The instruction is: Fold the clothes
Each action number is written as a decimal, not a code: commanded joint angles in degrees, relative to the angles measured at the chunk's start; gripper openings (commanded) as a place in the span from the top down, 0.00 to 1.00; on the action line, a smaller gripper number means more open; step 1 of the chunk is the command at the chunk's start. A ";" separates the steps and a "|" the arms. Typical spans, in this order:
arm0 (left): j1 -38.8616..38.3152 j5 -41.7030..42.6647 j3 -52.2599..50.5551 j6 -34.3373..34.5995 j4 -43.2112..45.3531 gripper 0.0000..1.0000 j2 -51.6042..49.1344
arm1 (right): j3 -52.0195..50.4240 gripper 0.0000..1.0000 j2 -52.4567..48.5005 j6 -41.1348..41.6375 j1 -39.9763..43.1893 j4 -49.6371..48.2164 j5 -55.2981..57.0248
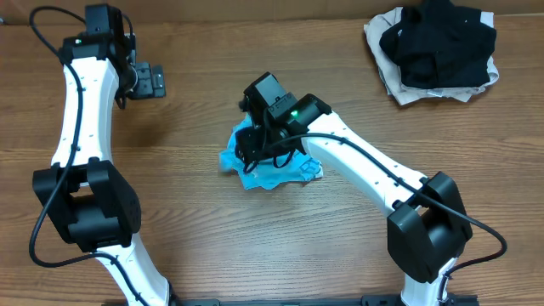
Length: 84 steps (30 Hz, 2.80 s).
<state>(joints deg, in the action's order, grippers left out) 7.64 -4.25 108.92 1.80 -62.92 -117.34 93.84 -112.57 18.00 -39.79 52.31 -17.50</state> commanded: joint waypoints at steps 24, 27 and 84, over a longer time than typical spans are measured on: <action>0.26 0.92 -2.67 1.20 1.92 0.00 0.44 | -1.64 0.53 1.22 -0.39 5.29 13.79 4.87; 0.26 0.92 -2.67 1.20 1.95 0.00 0.44 | -1.55 0.83 1.25 -0.37 4.50 13.05 3.74; 0.24 2.82 -2.71 1.20 3.85 0.00 0.44 | 8.44 0.41 -11.67 -10.97 7.74 0.39 22.56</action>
<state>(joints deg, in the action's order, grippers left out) 7.64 -2.13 106.48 1.80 -59.20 -117.34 101.45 -124.07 7.53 -32.25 53.15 0.14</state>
